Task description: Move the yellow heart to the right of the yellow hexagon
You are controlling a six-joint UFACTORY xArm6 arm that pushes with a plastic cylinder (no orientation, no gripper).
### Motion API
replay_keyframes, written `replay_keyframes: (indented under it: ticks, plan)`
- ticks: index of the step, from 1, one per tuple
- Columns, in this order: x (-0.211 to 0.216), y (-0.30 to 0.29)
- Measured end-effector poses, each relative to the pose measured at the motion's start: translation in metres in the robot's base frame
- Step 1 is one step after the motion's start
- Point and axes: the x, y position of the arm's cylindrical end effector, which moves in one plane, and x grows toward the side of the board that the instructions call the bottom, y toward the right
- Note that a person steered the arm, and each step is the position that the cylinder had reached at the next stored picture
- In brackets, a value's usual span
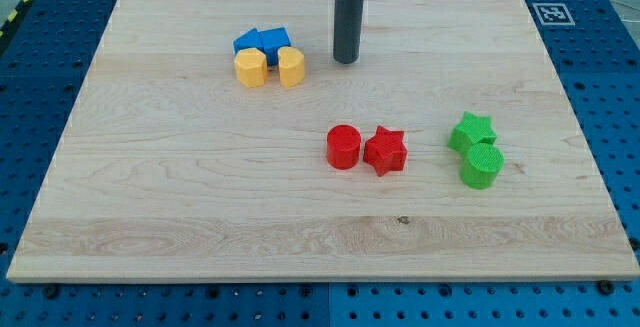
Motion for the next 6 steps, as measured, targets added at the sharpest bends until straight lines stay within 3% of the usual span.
replay_keyframes:
  ticks: [6]
  plan:
    - [0.003, -0.037]
